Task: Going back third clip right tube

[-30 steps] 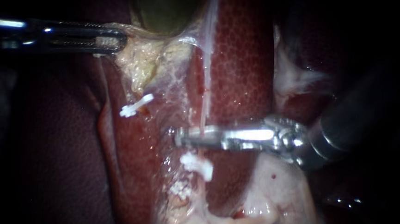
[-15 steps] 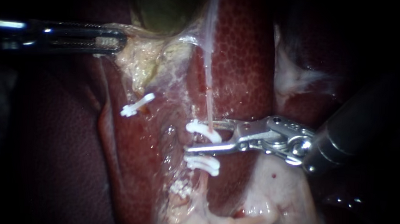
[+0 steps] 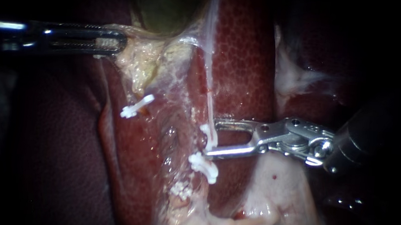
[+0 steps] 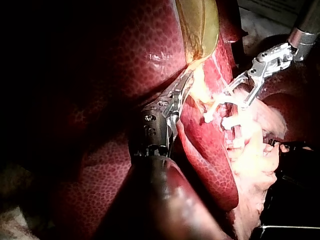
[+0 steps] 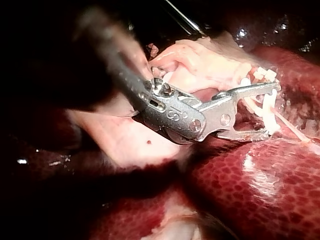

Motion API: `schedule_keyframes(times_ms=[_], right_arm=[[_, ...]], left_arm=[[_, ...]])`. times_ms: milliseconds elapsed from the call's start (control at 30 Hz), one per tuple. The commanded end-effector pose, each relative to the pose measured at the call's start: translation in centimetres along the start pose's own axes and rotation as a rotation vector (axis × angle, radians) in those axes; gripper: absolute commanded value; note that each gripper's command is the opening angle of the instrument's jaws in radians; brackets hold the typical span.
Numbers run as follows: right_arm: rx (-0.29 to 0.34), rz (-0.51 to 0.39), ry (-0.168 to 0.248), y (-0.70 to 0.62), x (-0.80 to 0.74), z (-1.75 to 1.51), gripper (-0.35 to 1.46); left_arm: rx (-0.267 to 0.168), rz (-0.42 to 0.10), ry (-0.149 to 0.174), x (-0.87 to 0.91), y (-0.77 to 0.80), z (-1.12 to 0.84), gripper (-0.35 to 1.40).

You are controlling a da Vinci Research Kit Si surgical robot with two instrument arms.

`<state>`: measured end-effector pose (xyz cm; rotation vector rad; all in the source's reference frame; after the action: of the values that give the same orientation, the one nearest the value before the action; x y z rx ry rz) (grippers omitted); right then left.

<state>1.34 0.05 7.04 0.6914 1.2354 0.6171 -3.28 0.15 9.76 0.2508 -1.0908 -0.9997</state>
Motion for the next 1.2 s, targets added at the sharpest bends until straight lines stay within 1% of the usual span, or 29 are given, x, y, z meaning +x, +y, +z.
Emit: schedule_keyframes(times_ms=[33,167,367,600,700,833,967,1133,1200], right_arm=[[0.004,0.001,-0.001,-0.02,0.00,0.01,0.60],[0.015,0.000,-0.003,-0.04,-0.01,0.07,0.60],[0.029,-0.005,-0.008,-0.05,-0.07,0.20,0.60],[0.056,-0.017,-0.017,-0.08,-0.28,0.54,0.60],[0.057,-0.022,-0.018,-0.08,-0.33,0.63,0.60],[0.053,-0.017,-0.016,-0.03,-0.27,0.63,0.60],[0.024,-0.007,-0.006,0.07,-0.15,0.58,0.60],[-0.005,-0.028,0.000,0.18,-0.07,0.48,0.60],[-0.005,-0.031,0.000,0.22,-0.05,0.42,0.60]], left_arm=[[0.000,0.000,0.000,0.00,0.00,0.00,-0.15],[0.000,0.000,0.000,0.01,0.00,0.01,-0.15],[0.002,0.001,0.000,0.02,0.00,0.02,-0.15],[0.004,0.001,0.000,0.03,-0.01,0.03,-0.15],[0.004,0.001,0.000,0.03,-0.01,0.03,-0.15],[0.004,0.001,0.000,0.03,-0.01,0.03,-0.15],[0.004,0.001,0.000,0.03,-0.01,0.03,-0.15],[0.003,0.001,0.000,0.03,-0.01,0.03,-0.15],[0.003,0.002,0.000,0.03,-0.01,0.03,-0.15]])
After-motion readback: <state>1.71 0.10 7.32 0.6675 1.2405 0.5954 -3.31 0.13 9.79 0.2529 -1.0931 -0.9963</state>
